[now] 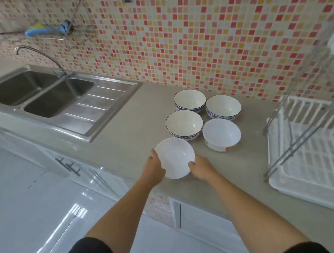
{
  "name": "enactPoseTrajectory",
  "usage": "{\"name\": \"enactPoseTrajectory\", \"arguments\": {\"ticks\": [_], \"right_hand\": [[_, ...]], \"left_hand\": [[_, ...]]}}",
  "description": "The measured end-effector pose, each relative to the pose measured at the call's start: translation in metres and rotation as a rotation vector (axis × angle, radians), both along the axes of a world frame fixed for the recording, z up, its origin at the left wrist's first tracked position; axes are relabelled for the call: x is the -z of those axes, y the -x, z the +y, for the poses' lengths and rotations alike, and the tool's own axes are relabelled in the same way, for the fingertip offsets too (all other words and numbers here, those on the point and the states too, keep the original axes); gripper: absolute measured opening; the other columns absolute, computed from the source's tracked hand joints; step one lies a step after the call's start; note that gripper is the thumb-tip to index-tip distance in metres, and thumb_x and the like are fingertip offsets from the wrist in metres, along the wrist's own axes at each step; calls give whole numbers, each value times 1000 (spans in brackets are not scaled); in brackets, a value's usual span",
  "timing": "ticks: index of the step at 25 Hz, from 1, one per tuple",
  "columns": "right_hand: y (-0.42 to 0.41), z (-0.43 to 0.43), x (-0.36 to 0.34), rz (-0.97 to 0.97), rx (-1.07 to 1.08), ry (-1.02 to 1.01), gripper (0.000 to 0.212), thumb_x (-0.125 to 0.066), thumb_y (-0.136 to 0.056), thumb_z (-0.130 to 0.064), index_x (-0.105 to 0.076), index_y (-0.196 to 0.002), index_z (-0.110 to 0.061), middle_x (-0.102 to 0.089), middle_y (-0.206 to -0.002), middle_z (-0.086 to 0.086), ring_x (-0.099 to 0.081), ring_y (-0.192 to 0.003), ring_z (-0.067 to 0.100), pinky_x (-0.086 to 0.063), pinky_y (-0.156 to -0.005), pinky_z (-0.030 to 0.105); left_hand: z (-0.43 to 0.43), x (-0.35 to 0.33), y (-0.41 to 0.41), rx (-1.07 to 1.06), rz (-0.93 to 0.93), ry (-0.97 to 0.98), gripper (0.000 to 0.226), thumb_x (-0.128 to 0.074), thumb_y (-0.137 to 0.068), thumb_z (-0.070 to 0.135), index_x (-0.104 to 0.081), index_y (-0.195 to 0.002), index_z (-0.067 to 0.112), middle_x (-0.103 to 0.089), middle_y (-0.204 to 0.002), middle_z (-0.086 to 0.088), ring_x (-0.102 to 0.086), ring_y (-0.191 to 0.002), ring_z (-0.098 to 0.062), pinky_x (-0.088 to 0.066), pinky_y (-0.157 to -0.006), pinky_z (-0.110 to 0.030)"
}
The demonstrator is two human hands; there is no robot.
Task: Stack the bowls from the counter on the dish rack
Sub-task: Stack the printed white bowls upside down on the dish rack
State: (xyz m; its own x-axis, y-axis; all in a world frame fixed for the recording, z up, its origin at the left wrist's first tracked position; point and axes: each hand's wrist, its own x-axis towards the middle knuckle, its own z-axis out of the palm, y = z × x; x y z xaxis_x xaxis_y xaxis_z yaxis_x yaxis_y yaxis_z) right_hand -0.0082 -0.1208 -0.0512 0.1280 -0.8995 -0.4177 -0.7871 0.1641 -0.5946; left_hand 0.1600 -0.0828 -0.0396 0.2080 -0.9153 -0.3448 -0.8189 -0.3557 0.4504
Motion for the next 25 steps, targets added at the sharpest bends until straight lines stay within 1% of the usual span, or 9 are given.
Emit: {"name": "enactPoseTrajectory", "arguments": {"ticks": [3, 5, 8, 13, 16, 18, 20, 23, 25], "right_hand": [[1, 7, -20, -34, -24, 145, 36, -39, -94, -11, -50, -126, 0, -60, -121, 23, -58, -110, 37, -45, -85, 35], [8, 11, -43, -98, -44, 271, 38, -37, -96, -10, -46, -132, -4, -59, -121, 20, -55, -112, 36, -40, -82, 30], [29, 13, -89, -197, -6, 511, 47, -38, -99, -16, -33, -146, -20, -56, -126, 11, -53, -117, 29, -42, -94, 35], [82, 22, -190, -444, 55, 886, 54, -53, -91, -41, -41, -141, -24, -46, -139, -8, -47, -123, 3, -47, -101, 32], [115, 34, -258, -584, 17, 1038, 49, -45, -89, -52, -44, -134, -31, -43, -134, -18, -42, -123, -7, -39, -102, 15], [139, 41, -299, -620, 37, 1165, 42, -51, -91, -41, -44, -130, -29, -46, -132, -6, -45, -120, 1, -36, -97, 6], [175, 48, -334, -676, 49, 1180, 50, -62, -86, -36, -38, -130, -38, -46, -134, -3, -48, -122, 8, -41, -98, 12], [248, 52, -371, -687, 16, 1084, 74, -71, -82, -31, -27, -141, -36, -44, -142, -7, -47, -128, 7, -40, -100, 16], [295, 52, -383, -583, 44, 1055, 78, -73, -80, -33, -27, -144, -32, -41, -147, -6, -42, -133, 8, -38, -107, 26]], "left_hand": [[1, -26, -3, 1, -16, 88, 84, -46, -87, -6, 5, -153, 6, -36, -141, -22, -47, -124, -41, -40, -101, -42], [-1, -54, -1, 8, -24, 201, 76, -42, -85, -8, -14, -151, 16, -45, -129, -21, -53, -113, -41, -44, -90, -40], [-9, -105, 12, 6, 83, 413, 53, -45, -86, 3, -39, -136, 16, -58, -116, -18, -57, -106, -38, -43, -79, -33], [-7, -201, 61, 51, 723, 659, 60, -40, -66, 16, -51, -123, 27, -61, -112, -1, -57, -94, -13, -43, -73, -26], [-14, -254, 103, 145, 1005, 822, 33, -41, -71, 16, -53, -99, 30, -60, -113, -2, -56, -97, -13, -40, -82, -30], [-16, -289, 138, 181, 1067, 921, 17, -37, -85, 28, -51, -93, 28, -60, -104, 2, -57, -93, -10, -43, -84, -29], [-21, -322, 173, 245, 1084, 970, 25, -33, -90, 38, -48, -94, 19, -58, -99, -1, -57, -92, -10, -46, -87, -28], [-31, -364, 228, 356, 980, 948, 67, -35, -83, 62, -46, -120, 7, -55, -117, -14, -57, -106, -20, -48, -93, -33], [-34, -379, 266, 400, 917, 904, 71, -33, -84, 62, -41, -130, 9, -53, -114, -2, -54, -109, -19, -46, -96, -36]]}}
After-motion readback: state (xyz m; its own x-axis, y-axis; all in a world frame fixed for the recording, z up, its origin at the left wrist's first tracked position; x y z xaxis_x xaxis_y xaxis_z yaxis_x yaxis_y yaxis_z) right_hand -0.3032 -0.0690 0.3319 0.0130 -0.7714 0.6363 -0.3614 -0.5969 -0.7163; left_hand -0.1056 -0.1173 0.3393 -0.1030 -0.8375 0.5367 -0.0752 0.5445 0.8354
